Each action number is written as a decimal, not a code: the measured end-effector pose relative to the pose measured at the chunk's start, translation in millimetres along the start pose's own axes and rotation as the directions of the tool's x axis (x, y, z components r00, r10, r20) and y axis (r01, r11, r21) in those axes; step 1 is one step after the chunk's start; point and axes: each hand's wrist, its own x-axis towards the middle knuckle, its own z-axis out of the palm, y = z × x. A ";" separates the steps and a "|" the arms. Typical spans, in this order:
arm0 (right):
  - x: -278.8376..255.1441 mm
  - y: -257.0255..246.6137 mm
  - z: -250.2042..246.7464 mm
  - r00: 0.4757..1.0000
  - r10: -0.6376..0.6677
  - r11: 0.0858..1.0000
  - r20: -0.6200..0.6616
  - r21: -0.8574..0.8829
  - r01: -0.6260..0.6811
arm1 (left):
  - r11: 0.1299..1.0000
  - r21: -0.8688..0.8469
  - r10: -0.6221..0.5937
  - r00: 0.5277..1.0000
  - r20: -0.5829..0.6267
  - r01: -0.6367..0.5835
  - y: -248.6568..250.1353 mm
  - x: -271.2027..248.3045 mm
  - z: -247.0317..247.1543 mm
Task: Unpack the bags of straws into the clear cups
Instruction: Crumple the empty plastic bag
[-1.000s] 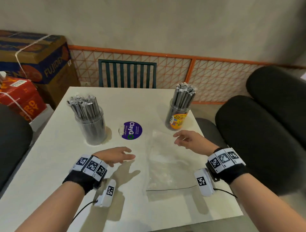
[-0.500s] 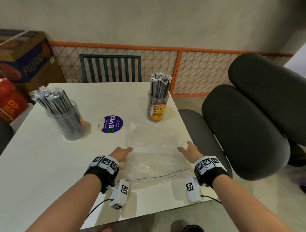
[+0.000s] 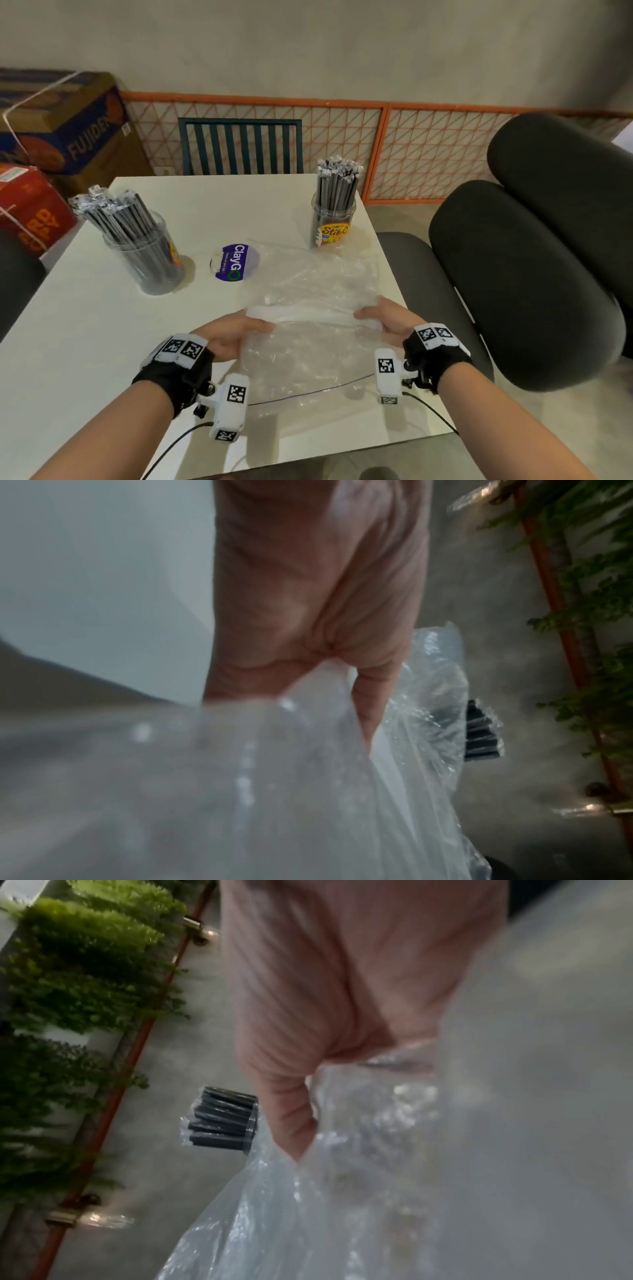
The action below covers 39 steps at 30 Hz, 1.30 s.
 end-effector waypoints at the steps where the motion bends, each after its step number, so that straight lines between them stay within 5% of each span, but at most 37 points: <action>1: -3.1 -4.8 0.5 0.999 -0.032 0.999 0.025 0.013 0.031 | 0.999 -0.012 0.037 0.999 0.008 -0.037 2.8 -3.1 0.0; 10: -22.0 -38.7 12.4 0.984 -0.162 0.986 0.069 0.039 0.159 | 0.964 -0.193 0.206 0.971 0.120 -0.181 6.5 -26.6 -2.2; 13: -18.8 -51.2 7.7 0.981 -0.188 0.982 -0.048 -0.032 0.187 | 0.873 -0.433 0.282 0.957 0.072 -0.224 11.0 -29.4 -15.6; 15: -16.8 -61.3 9.7 0.957 -0.287 0.949 0.043 -0.121 0.290 | 0.818 -0.548 0.244 0.968 0.050 -0.178 15.6 -28.8 -26.1; 19: -22.4 -76.6 24.8 0.855 -0.333 0.863 0.397 -0.236 0.446 | 0.967 -0.218 0.158 0.981 0.110 -0.131 17.9 -37.1 -10.3; 23: -40.8 -100.5 43.5 0.830 -0.449 0.791 0.330 -0.287 0.541 | 0.973 0.086 0.203 0.973 0.110 -0.212 13.3 -37.0 22.6; 25: -41.9 -106.0 43.3 0.858 -0.463 0.797 0.224 -0.318 0.513 | 0.947 0.159 0.275 0.960 0.043 -0.278 15.7 -37.7 25.9; 29: -36.0 -89.0 18.6 0.977 -0.178 0.863 0.114 -0.459 0.211 | 0.837 0.382 0.478 0.863 -0.161 -0.392 30.4 -38.3 26.4; 32: -38.4 -83.5 20.3 0.961 -0.034 0.955 0.275 -0.275 0.112 | 0.762 0.517 0.549 0.812 -0.197 -0.390 40.6 -36.1 32.9; 34: -41.4 -86.7 30.0 0.965 -0.101 0.987 0.243 -0.095 0.128 | 0.637 0.708 0.614 0.755 -0.229 -0.304 42.3 -33.0 44.5; 36: -50.5 -87.0 47.5 0.940 -0.302 0.930 0.156 -0.168 0.327 | 0.511 0.820 0.682 0.703 -0.204 -0.257 41.7 -28.1 55.2; 37: -56.2 -86.1 58.9 0.884 -0.450 0.827 0.128 -0.313 0.467 | 0.507 0.808 0.704 0.685 -0.188 -0.300 40.1 -22.5 56.7; 39: -50.4 -77.0 76.6 0.742 -0.642 0.521 0.193 -0.600 0.607 | 0.729 0.549 0.590 0.782 -0.201 -0.408 45.5 -22.7 56.2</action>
